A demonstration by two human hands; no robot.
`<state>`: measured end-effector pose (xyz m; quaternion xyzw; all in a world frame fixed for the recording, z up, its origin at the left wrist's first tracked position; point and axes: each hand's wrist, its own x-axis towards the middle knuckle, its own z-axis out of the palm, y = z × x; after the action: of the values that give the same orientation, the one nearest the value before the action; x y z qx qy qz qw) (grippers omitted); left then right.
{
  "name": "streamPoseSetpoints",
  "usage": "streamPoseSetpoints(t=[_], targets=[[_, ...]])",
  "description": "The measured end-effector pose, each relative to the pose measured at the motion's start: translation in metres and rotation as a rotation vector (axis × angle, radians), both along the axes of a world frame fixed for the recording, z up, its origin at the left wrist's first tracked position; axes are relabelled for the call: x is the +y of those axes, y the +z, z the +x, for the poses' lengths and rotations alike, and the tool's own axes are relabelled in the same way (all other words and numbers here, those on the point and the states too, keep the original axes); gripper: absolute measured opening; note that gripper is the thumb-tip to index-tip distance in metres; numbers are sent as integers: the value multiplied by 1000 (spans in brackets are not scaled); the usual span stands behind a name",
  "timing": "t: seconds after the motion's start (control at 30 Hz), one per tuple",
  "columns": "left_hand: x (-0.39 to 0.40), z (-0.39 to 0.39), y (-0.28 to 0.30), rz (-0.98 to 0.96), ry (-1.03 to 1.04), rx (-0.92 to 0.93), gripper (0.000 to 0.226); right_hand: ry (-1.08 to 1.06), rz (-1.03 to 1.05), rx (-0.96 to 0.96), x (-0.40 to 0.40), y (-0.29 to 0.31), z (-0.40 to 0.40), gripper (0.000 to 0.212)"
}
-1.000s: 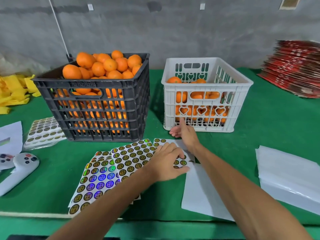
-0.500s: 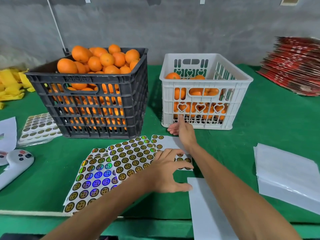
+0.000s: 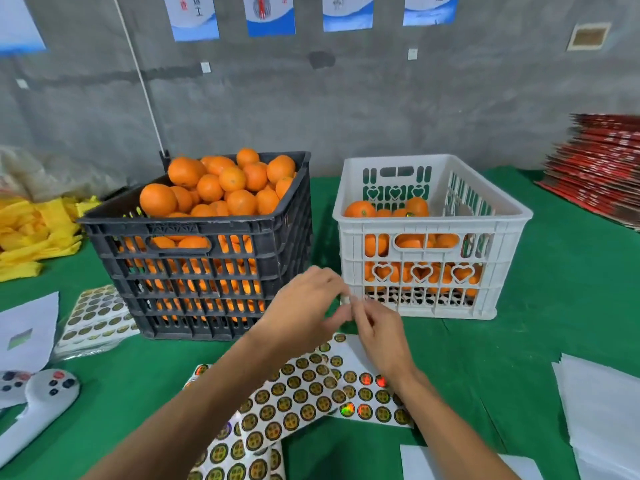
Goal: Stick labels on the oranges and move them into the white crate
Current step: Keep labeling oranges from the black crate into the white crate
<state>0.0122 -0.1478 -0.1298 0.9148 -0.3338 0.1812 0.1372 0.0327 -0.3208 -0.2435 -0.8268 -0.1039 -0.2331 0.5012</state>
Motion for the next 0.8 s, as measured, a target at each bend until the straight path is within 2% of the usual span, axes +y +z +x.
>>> streamPoseSetpoints(t=[0.1, 0.2, 0.27, 0.37, 0.47, 0.6, 0.7, 0.8], targets=[[9, 17, 29, 32, -21, -175, 22, 38, -34, -50, 12, 11, 0, 34], [18, 28, 56, 53, -35, -390, 15, 62, 61, -107, 25, 29, -1, 20], [26, 35, 73, 21, -13, -509, 12, 53, 96, -149, 32, 44, 0, 26], [46, 47, 99, -100, 74, -573, 13, 33, 95, -167, 40, 52, 4, 32], [77, 67, 126, -121, 265, -437, 24, 35, 99, -86, 44, 40, 7, 34], [128, 108, 147, 38, 688, -89, 45, 2, 25, -81, 47, 21, 6, 36], [162, 142, 144, 138, 846, 162, 65, -20, 12, -96, 52, 19, 4, 36], [186, 170, 133, 247, 963, 292, 77, -35, -9, -107, 56, 18, 5, 35]])
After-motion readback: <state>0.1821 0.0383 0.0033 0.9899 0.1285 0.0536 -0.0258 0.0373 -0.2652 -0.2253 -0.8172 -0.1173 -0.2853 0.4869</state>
